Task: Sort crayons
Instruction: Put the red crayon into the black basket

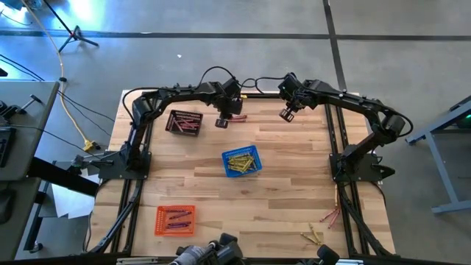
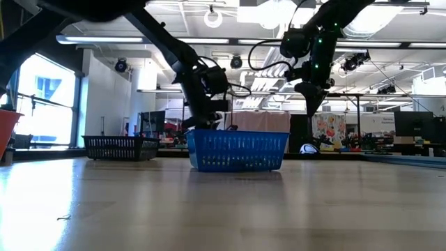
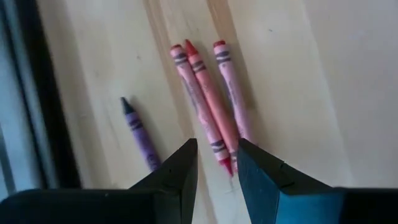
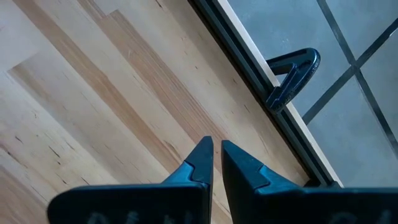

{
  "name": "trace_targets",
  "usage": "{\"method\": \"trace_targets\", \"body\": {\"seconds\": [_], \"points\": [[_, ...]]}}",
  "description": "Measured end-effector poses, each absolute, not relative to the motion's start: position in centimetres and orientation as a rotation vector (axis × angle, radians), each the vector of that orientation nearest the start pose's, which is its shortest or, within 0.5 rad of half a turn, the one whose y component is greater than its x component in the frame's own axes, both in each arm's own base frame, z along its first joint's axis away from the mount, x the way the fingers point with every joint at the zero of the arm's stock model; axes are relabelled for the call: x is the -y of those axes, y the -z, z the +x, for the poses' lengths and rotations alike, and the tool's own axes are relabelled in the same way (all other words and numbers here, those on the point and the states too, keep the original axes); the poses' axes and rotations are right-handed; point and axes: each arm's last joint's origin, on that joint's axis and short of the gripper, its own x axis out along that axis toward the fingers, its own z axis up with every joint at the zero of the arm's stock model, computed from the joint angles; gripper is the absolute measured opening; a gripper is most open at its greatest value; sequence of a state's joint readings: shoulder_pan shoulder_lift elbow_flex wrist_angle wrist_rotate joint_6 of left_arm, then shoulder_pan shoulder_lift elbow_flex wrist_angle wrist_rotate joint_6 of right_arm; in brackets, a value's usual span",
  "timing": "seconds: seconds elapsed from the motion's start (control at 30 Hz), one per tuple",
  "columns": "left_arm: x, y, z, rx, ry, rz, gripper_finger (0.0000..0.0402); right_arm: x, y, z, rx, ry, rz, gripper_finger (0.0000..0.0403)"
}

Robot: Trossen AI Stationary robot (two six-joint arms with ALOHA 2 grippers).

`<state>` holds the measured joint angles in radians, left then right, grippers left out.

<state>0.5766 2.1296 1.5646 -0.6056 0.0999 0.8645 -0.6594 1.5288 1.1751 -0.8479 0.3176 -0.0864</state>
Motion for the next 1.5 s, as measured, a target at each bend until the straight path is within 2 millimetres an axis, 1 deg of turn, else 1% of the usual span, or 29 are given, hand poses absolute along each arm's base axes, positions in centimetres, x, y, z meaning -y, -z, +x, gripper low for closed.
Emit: {"method": "trace_targets", "body": {"seconds": [0.13, 0.4, 0.53, 0.63, 0.77, 0.93, 1.23, 1.5], "points": [[-23.5, -15.0, 36.9, -1.175, 0.102, 0.321, 0.0100, 18.7, -25.0, 22.7, -1.262, 0.798, 0.142, 0.0016], [-23.7, -15.2, 37.2, -1.140, 0.065, 0.292, 0.0100, 18.7, -25.0, 22.7, -1.261, 0.798, 0.142, 0.0016], [-23.7, -14.1, 37.2, -1.157, 0.044, 0.199, 0.0100, 18.7, -25.0, 22.7, -1.261, 0.798, 0.142, 0.0016], [-23.7, -13.9, 37.3, -1.148, 0.042, 0.138, 0.0100, 18.7, -25.0, 22.7, -1.261, 0.798, 0.142, 0.0016], [-23.5, -13.4, 37.2, -1.160, 0.060, 0.112, 0.0100, 18.7, -25.0, 22.7, -1.261, 0.799, 0.142, 0.0016], [-23.0, -13.4, 37.2, -1.186, 0.062, 0.092, 0.0099, 18.7, -25.0, 22.7, -1.260, 0.799, 0.142, 0.0016], [-23.1, -13.4, 37.3, -1.177, 0.051, 0.095, 0.0099, 18.7, -25.0, 22.7, -1.260, 0.799, 0.142, 0.0016], [-23.3, -14.2, 37.6, -1.170, 0.048, 0.101, 0.0099, 18.7, -25.0, 22.7, -1.260, 0.799, 0.142, 0.0016]]}}
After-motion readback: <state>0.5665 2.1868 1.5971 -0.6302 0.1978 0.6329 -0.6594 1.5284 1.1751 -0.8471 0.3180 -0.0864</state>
